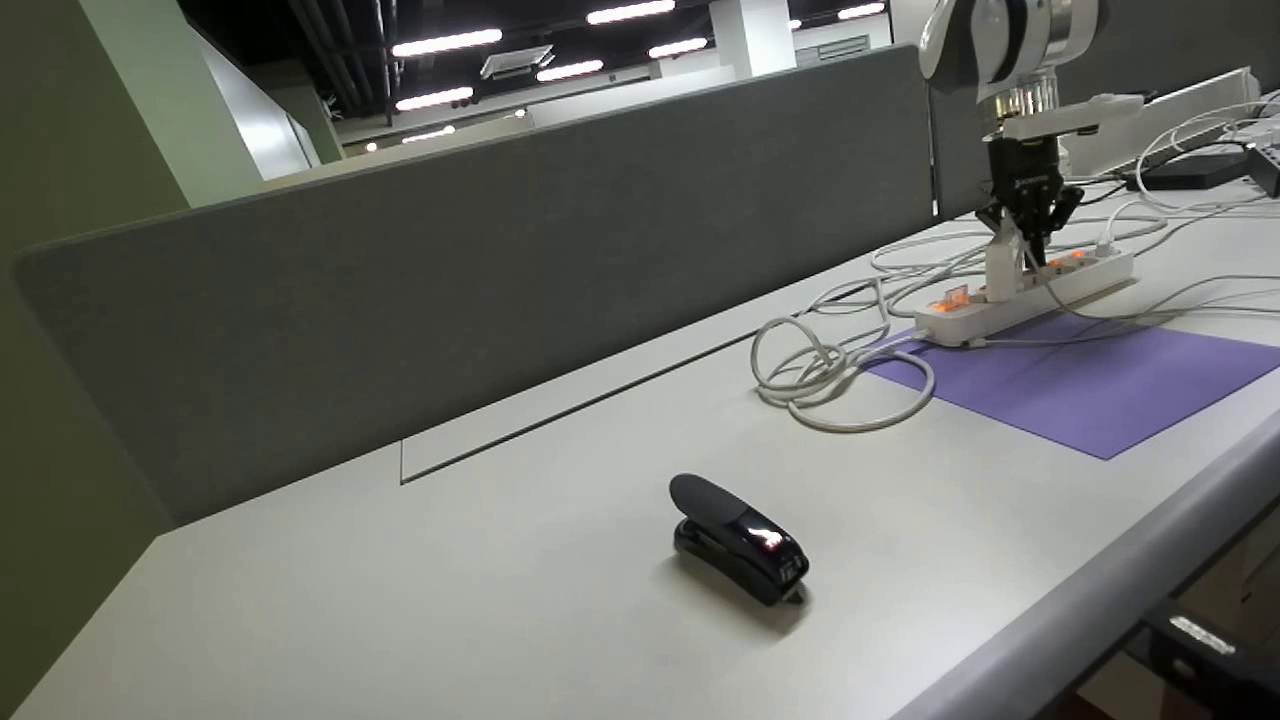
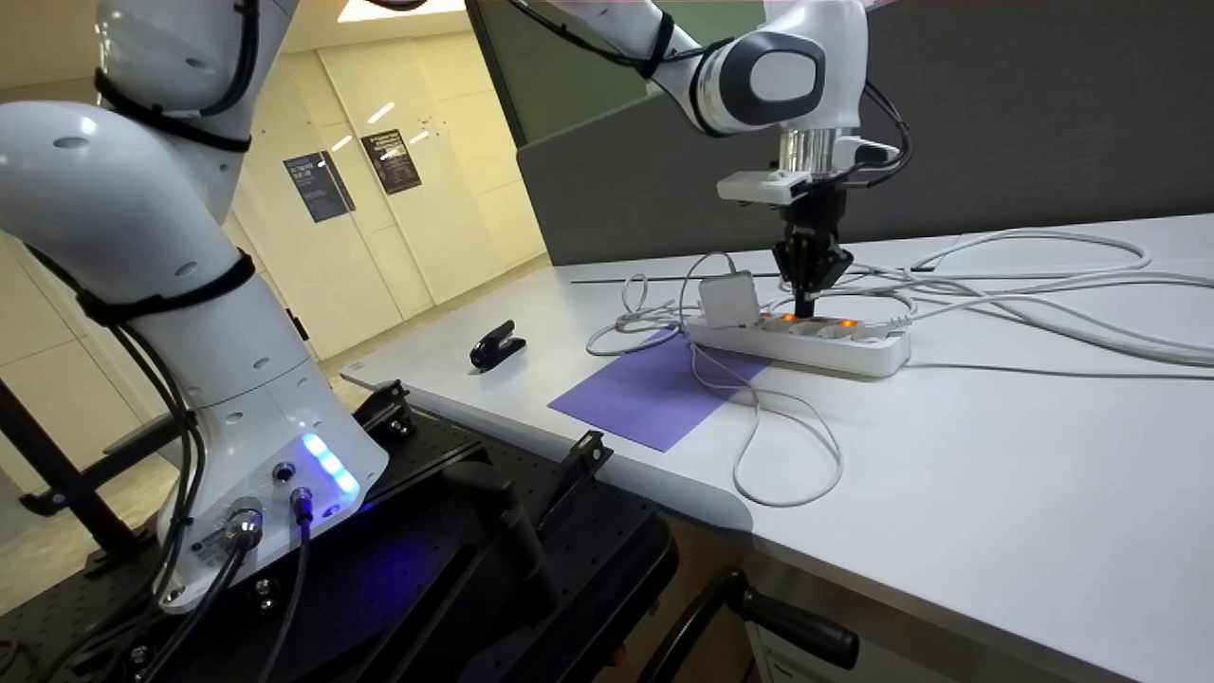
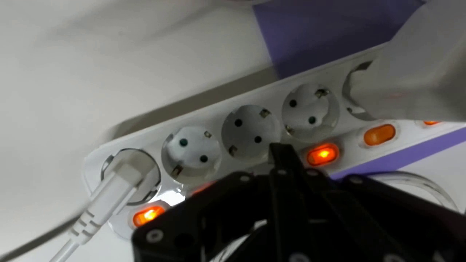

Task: Turn off the second switch from the right

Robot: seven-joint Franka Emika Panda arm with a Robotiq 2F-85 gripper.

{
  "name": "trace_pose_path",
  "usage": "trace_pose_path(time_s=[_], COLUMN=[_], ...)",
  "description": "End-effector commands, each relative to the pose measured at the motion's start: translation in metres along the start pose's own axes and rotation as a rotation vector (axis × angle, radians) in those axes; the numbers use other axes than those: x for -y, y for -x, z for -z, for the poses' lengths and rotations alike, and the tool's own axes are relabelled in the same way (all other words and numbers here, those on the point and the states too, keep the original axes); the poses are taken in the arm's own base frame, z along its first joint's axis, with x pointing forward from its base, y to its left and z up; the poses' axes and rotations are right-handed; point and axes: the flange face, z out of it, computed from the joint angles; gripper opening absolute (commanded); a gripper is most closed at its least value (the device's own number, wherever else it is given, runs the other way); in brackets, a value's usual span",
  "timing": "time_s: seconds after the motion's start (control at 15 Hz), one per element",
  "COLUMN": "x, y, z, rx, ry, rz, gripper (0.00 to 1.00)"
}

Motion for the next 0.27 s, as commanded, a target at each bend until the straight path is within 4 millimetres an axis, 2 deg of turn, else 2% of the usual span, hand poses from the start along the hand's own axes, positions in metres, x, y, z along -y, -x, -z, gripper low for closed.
trace_pose_path(time_s=[0.0, 0.2], x=[0.001, -0.003], y=[0.024, 0.035], z=[0.038, 0.071], rx=[-0.047, -0.142], ry=[-0.003, 0.0], rz=[-0.026, -0.027], gripper=[0.0, 0.0])
